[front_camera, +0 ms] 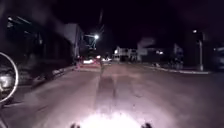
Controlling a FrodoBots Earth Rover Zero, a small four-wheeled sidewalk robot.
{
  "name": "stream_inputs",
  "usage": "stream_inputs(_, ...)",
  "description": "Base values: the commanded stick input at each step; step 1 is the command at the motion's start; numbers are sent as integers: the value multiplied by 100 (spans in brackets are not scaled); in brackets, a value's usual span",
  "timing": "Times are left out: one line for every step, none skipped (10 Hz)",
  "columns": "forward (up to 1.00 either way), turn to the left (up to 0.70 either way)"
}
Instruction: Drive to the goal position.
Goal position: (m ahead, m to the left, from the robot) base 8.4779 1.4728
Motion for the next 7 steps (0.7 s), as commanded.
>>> stream_inputs(85,0)
stream_inputs(85,0)
stream_inputs(85,0)
stream_inputs(85,0)
stream_inputs(85,0)
stream_inputs(85,0)
stream_inputs(85,0)
